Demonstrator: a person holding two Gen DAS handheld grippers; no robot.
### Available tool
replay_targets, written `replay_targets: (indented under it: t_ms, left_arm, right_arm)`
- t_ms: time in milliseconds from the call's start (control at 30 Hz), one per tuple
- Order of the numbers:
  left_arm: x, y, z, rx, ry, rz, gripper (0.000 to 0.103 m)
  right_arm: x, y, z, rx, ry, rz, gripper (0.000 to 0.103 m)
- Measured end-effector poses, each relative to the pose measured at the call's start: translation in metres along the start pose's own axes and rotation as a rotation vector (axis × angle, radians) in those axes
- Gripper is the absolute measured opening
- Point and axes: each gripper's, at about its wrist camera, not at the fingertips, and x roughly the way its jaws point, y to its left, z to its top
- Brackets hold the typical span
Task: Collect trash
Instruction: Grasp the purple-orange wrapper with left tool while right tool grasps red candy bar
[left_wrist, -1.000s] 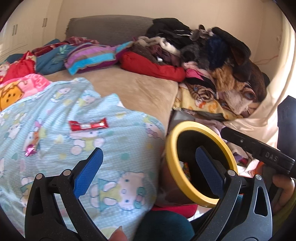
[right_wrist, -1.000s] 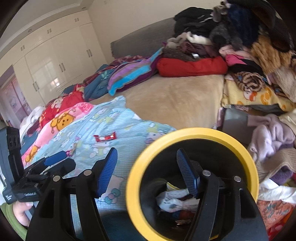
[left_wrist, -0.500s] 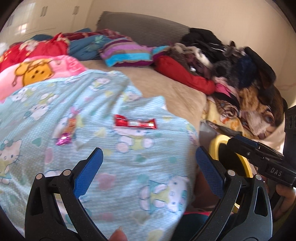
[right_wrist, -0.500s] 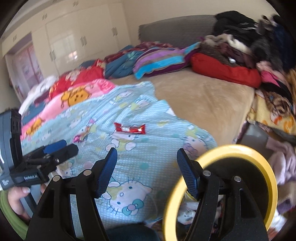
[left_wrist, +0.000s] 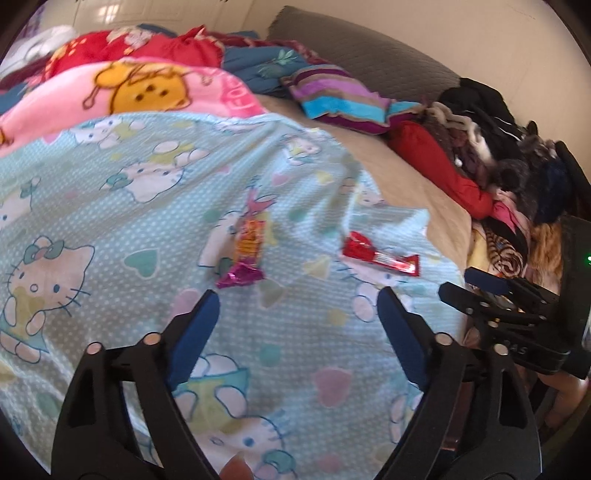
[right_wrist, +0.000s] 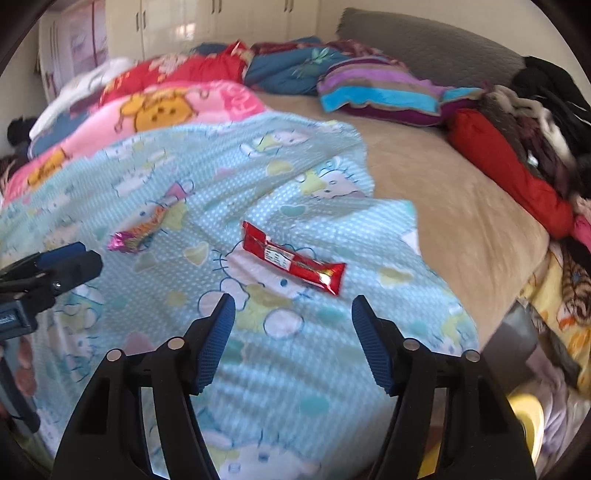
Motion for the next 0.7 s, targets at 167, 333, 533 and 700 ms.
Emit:
replay_targets:
  t_ms: [167, 333, 533, 700]
  left_arm:
    - [0.016, 0.016, 0.003, -0.042, 0.022, 0.020, 0.070]
    - [0.029, 0.024, 0.006, -0.072, 0.040, 0.033, 0.063]
    - [0.043, 0.029, 0.010, -0.092, 0.048, 0.052, 0.058]
    - [0.051, 0.033, 0.012, -0.122, 0.051, 0.067, 0.038]
  right_arm:
    - [0.037, 0.004, 0.013, -0.055, 0.069, -0.030, 0.058]
    - [0.075, -0.001, 0.020, -0.096, 0.150, -0.079, 0.053]
    - [0.086, -0.016, 0.019, -0.031, 0.146, -0.025, 0.010]
    - [0.067, -0.019, 0.011, 0.027, 0.110, 0.042, 0.006]
